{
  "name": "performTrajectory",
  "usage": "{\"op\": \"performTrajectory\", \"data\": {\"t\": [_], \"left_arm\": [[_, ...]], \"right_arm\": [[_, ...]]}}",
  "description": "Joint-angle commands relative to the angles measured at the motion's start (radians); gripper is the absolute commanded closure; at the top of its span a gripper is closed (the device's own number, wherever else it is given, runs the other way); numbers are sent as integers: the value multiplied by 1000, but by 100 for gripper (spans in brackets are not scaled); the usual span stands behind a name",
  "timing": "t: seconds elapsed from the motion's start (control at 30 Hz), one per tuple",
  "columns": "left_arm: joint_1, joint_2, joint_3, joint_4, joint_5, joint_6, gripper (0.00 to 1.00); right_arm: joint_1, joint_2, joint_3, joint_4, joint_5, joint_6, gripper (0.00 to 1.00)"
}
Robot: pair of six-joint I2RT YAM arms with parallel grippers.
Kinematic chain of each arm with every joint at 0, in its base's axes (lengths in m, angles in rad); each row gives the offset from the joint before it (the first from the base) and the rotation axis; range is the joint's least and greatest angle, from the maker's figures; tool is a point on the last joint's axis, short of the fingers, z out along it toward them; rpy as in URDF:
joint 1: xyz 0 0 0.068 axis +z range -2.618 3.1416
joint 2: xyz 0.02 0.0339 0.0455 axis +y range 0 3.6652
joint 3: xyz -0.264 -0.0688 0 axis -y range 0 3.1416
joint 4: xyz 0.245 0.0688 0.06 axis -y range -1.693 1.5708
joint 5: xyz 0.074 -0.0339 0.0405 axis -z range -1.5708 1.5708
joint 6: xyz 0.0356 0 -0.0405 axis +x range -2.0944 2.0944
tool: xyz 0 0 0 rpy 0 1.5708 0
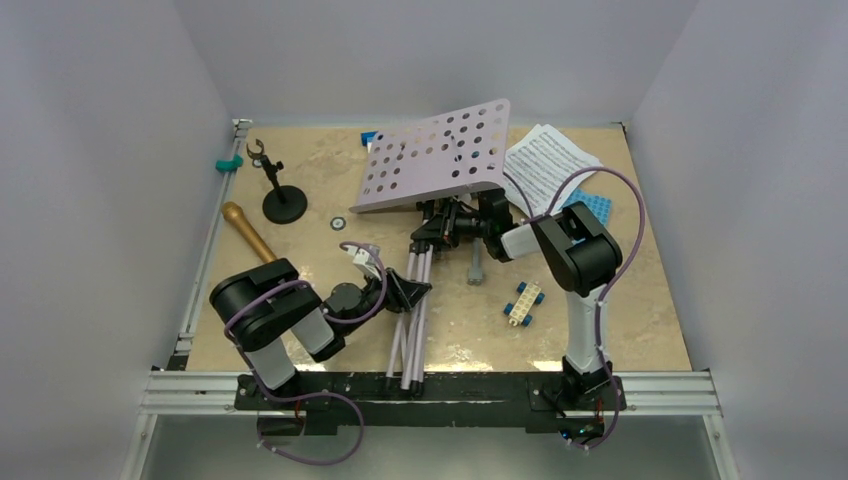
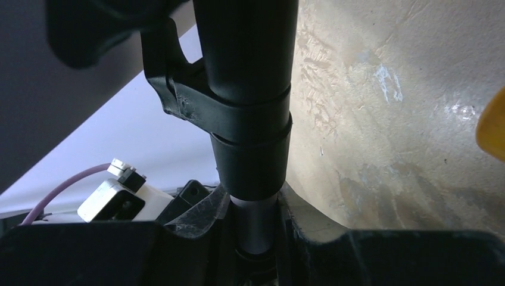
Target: Pack up the instrument practice props
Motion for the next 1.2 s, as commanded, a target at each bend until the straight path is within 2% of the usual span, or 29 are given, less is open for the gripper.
{"op": "performTrajectory", "data": {"t": [0.0, 0.13, 0.17, 0.2, 0.27, 0.33, 0.43, 0.73, 0.83, 1.07, 1.17], "left_arm": [[3, 31, 5, 73, -72, 115, 56], [3, 40, 14, 73, -64, 117, 57], [3, 45, 16, 73, -64, 117, 58], [3, 50, 19, 73, -66, 117, 59], [3, 59, 23, 73, -70, 115, 60], [3, 66, 25, 73, -74, 111, 61], [3, 79, 30, 73, -68, 108, 61], [3, 70, 33, 73, -63, 110, 59], [3, 45, 31, 73, -61, 122, 52], [3, -32, 9, 73, -44, 127, 25], [3, -66, -12, 73, -54, 127, 19]], "right_arm": [[-26, -63, 66, -26, -22, 22, 100], [-35, -48, 85, -107, -17, 2, 100], [-37, -47, 88, -140, -15, -11, 97], [-39, -52, 88, -171, -10, -24, 84], [-42, -69, 79, -218, 1, -52, 69], [-48, -92, 61, -257, 16, -76, 58], [-58, -116, 28, -277, 27, -91, 51], [-81, -206, -99, -265, 56, -111, 45], [-78, -291, -135, -308, 81, -154, 41], [-46, -534, -196, -563, 174, -353, 40], [-31, -623, -234, -643, 218, -425, 39]]}}
